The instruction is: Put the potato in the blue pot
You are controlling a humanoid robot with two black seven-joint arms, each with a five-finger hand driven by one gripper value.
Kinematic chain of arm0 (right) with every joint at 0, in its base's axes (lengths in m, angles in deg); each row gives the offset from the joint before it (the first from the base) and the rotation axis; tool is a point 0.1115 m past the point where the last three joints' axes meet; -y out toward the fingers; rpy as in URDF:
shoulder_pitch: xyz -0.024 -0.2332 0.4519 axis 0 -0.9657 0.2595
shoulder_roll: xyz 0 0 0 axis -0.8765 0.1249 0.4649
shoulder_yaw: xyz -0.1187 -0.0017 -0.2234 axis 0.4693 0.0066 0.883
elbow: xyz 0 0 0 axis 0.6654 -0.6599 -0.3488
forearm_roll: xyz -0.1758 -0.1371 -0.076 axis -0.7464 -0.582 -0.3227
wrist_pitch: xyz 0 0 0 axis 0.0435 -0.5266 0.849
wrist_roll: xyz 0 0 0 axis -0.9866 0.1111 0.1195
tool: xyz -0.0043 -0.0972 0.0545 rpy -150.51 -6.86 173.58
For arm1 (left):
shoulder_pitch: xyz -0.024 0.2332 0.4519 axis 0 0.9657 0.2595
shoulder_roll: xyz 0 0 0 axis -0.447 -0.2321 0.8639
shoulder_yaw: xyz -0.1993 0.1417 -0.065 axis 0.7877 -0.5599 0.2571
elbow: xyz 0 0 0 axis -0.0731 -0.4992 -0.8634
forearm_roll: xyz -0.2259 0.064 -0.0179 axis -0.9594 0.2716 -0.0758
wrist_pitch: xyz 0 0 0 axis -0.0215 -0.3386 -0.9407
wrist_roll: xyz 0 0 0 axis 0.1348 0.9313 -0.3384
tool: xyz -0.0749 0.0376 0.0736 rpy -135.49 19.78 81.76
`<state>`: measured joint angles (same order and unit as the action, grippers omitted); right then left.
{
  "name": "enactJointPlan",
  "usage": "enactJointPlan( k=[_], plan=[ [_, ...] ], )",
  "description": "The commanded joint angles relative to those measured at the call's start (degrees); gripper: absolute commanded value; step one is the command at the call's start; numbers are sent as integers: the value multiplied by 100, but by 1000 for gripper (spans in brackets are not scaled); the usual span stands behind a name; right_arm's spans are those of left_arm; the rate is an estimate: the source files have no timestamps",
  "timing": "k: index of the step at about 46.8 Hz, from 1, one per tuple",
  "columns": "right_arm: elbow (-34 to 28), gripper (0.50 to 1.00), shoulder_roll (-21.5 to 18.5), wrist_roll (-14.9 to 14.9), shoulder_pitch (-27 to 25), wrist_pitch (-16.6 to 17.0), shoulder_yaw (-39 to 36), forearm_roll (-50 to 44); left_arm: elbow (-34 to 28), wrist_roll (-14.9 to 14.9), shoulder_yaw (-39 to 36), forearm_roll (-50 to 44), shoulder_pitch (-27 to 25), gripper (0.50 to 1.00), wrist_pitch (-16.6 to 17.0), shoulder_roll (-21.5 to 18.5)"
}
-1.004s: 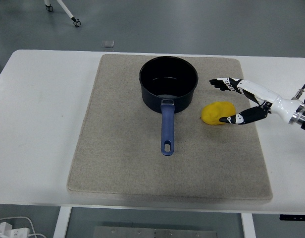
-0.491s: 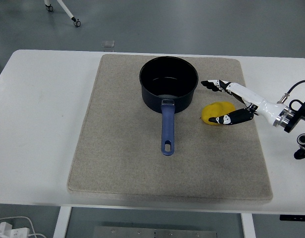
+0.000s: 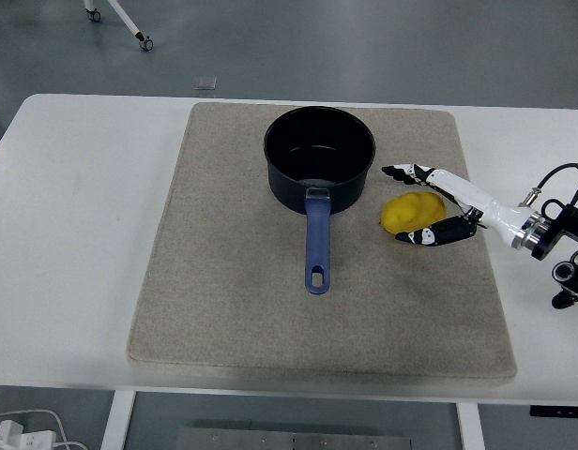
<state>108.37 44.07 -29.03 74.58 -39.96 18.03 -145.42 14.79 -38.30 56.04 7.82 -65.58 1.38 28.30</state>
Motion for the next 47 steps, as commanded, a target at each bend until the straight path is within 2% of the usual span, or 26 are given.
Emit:
enactJointPlan(
  k=[1,19,23,31,40,41,42,43,47],
  plan=[
    [0,926,0,4,-1,-11,44,0,-1,-4,0,1,-7,999,0,0],
    [-70,901,9,84,-27,-126,106,0,-1,-4,0,1,-7,999,0,0],
    [-79,834,9,75,-27,-134,115,0,-1,-4,0,1,-7,999,0,0],
    [-79,793,9,75,-36,-117,123,0,-1,-4,0,1,-7,999,0,0],
    [-149,666,18,75,-10,-126,115,0,-1,-4,9,1,-7,999,0,0],
    [-158,617,18,75,-10,-126,115,0,8,-4,9,1,-7,999,0,0],
    [-167,540,18,75,-1,-117,115,0,8,-4,9,1,-7,999,0,0],
    [-176,500,27,75,-1,-117,115,0,8,5,9,1,-7,999,0,0],
    [-185,500,36,75,8,-117,123,-9,8,-4,9,1,-7,999,0,0]
  ],
)
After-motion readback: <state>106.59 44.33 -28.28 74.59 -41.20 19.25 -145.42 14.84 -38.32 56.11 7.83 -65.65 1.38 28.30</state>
